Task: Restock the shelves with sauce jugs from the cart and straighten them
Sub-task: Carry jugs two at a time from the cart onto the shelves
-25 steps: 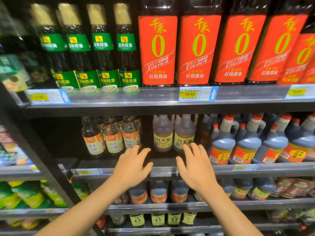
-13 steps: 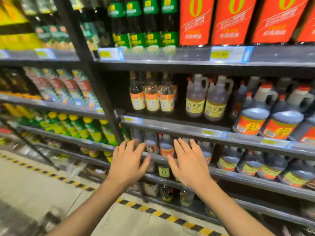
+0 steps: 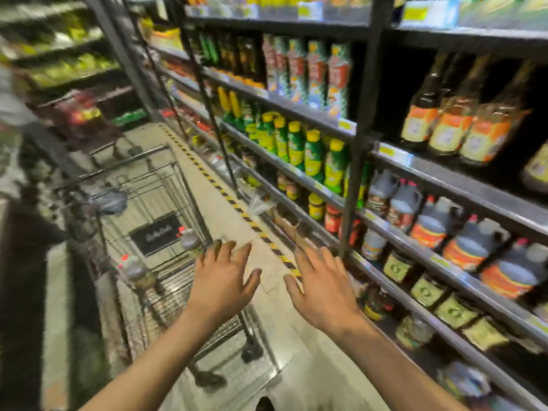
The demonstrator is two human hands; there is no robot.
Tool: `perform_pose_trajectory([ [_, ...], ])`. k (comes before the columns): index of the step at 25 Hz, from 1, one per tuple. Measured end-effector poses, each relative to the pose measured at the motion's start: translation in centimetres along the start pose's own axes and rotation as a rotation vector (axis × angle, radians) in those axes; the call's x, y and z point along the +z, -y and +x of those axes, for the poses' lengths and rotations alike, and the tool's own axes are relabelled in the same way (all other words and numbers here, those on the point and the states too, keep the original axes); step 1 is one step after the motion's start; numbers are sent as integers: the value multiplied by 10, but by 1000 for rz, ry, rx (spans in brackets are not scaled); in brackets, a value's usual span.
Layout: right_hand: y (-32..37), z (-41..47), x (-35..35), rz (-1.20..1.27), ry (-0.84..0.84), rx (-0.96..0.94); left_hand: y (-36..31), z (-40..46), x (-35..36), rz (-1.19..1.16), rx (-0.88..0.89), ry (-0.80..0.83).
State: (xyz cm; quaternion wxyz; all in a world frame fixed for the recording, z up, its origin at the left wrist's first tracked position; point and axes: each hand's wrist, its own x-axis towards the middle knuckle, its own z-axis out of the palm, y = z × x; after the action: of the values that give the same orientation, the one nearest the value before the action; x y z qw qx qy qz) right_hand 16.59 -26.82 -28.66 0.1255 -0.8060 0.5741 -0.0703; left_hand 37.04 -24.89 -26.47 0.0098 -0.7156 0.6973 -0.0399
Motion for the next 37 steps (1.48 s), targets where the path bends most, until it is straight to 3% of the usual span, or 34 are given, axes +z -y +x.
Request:
perform_pose_trajectory([
  [8,141,56,36,-28,106,-218,141,-45,19,-6,-280,37],
  [17,267,125,99,-17,222,-277,303,-53,62,-59,-390,87],
  [31,303,293,182,-50,337,-254,407,67,141,-117,-415,211],
  [37,303,394,252,-91,392,-318,450,123,221,-173,-492,279],
])
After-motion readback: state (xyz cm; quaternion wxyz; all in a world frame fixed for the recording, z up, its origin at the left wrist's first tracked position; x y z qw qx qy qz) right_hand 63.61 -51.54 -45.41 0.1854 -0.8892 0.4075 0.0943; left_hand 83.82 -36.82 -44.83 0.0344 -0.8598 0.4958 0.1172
